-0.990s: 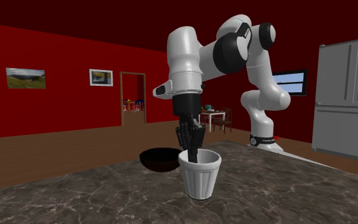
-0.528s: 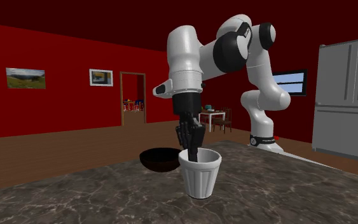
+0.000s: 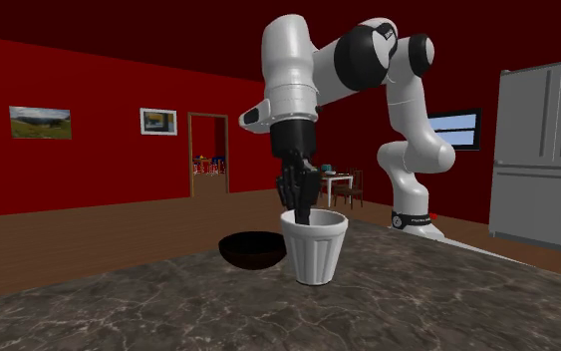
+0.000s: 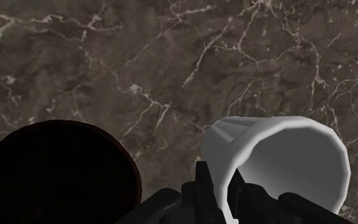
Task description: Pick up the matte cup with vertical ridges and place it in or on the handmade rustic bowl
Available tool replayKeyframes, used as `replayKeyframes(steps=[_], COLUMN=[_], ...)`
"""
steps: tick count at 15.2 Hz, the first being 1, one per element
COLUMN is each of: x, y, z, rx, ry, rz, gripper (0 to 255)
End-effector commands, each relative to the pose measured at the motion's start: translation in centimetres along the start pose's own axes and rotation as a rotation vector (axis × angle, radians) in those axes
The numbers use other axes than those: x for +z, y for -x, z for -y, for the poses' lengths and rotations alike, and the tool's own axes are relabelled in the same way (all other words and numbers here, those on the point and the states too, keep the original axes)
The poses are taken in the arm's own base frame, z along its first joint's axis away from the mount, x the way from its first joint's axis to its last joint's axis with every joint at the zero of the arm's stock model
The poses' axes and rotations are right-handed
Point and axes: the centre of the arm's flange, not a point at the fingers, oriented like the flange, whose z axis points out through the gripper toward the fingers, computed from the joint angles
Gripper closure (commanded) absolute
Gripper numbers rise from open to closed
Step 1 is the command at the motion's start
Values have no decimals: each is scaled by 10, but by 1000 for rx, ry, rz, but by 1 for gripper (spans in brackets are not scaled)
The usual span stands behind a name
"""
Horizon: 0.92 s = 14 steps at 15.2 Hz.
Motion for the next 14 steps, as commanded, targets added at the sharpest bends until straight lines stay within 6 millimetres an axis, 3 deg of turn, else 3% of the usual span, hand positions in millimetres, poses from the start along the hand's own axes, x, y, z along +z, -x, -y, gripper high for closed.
replayKeyframes(steps=[1,14], x=[-10,-78], y=[0,0], z=[2,16], rx=[0,0], ry=[0,0], rz=[0,0], gripper=[255,255])
